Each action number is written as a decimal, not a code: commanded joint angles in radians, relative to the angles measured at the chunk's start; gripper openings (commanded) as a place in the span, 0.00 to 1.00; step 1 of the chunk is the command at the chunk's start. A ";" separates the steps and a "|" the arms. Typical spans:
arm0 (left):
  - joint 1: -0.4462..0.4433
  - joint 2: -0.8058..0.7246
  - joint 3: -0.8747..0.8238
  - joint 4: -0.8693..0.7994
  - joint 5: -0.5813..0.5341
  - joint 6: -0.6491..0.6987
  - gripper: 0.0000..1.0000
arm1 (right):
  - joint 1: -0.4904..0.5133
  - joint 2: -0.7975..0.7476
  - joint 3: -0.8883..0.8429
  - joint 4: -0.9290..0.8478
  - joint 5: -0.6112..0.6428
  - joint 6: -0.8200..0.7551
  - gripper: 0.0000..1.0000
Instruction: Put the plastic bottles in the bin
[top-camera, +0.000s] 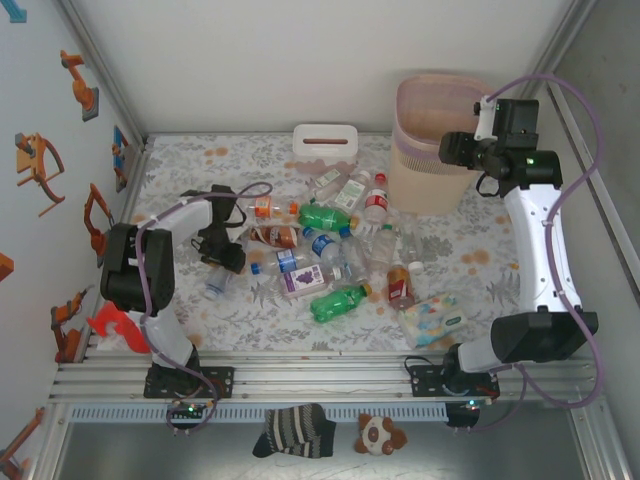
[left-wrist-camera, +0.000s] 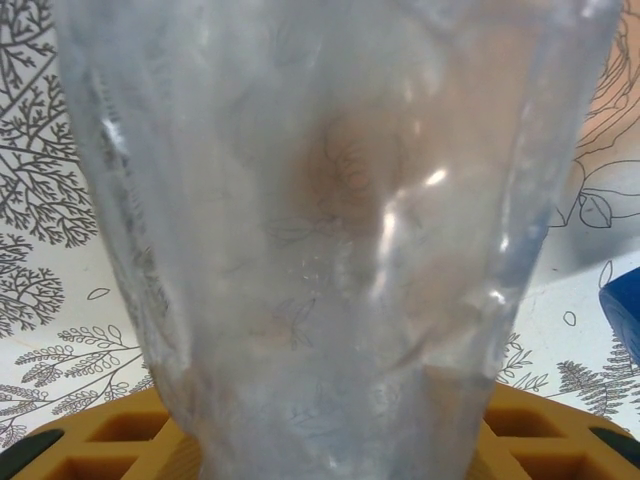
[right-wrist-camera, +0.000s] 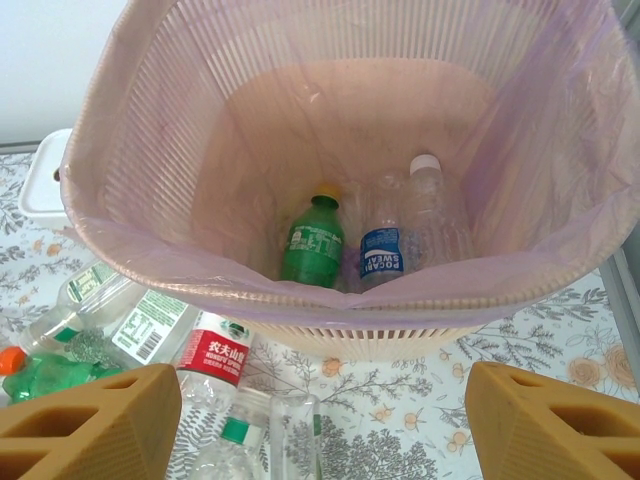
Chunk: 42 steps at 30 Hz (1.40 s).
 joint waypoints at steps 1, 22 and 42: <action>0.010 -0.072 0.011 -0.009 0.041 -0.011 0.48 | 0.001 -0.043 0.010 -0.023 -0.016 -0.005 0.74; 0.041 -0.573 -0.044 0.343 0.658 -0.079 0.48 | 0.105 -0.098 -0.111 0.228 -0.419 0.222 0.71; -0.115 -0.617 -0.025 0.682 0.922 -0.274 0.48 | 0.505 0.017 -0.045 0.412 -0.549 0.186 0.72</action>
